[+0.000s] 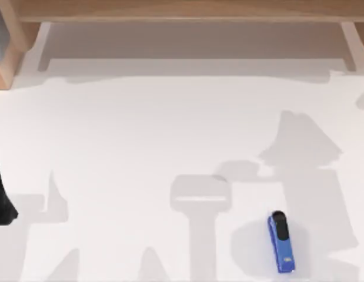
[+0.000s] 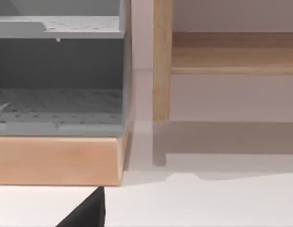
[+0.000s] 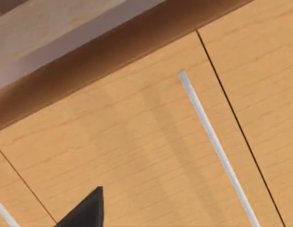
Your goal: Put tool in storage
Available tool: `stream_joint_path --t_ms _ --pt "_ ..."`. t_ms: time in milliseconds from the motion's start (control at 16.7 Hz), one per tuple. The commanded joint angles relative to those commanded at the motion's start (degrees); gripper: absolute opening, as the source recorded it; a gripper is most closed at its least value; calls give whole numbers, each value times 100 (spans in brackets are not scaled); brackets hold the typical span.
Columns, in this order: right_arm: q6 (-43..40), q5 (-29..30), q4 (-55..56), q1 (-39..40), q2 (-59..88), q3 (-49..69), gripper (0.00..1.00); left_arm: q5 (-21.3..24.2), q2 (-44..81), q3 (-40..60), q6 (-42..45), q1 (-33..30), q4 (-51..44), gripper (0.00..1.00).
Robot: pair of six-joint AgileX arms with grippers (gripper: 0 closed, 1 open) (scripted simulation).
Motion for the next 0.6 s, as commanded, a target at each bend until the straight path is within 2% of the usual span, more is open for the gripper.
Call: stream_joint_path --t_ms 300,600 --pt "-1713 -457 1334 -517 2709 1214 100 0 0 0 0 0 0 100" --pt "-2675 -738 2084 -779 4130 1898 100 0 0 0 0 0 0 100"
